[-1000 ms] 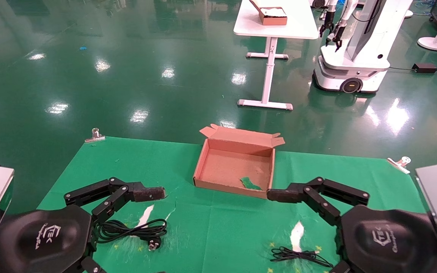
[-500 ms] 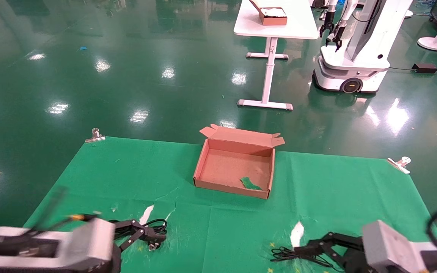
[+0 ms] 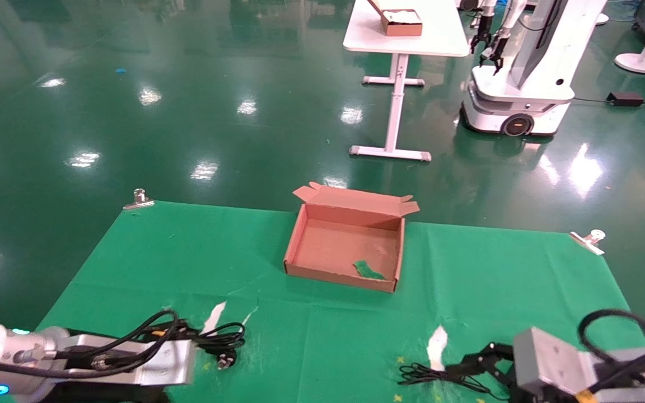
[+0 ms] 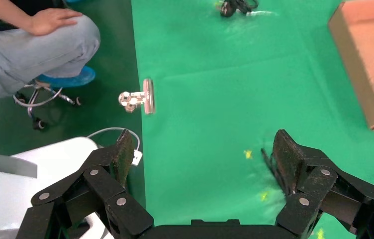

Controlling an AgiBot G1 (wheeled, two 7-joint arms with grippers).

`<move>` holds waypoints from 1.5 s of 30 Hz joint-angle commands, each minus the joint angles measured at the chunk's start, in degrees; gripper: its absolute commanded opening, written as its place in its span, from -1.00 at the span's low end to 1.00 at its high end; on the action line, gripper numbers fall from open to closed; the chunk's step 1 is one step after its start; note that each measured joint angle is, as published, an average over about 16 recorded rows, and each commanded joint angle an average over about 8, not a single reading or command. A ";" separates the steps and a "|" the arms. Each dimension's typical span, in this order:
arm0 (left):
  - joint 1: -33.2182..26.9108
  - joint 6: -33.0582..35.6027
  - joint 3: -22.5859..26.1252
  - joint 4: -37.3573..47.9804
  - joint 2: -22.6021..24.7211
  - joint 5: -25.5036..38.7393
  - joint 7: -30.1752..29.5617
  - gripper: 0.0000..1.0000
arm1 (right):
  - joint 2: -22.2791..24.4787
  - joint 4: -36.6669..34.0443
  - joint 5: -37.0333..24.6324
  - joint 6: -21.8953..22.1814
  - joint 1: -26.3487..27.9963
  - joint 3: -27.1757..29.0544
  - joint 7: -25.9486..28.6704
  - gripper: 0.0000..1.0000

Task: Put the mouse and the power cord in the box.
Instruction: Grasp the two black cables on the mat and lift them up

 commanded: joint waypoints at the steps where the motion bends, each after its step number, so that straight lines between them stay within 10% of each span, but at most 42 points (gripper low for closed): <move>1: -0.28 -0.63 0.70 0.02 0.33 2.11 0.82 1.00 | -0.10 -0.18 0.06 -0.07 0.01 -0.07 -0.26 1.00; 15: -5.28 -4.43 8.95 11.59 14.88 30.22 -14.76 1.00 | 0.35 0.23 1.84 1.03 -0.28 0.63 0.84 1.00; 45: -7.40 -9.78 10.88 23.58 21.20 35.73 -14.46 1.00 | -0.59 0.03 -2.73 0.36 0.69 -2.18 2.71 1.00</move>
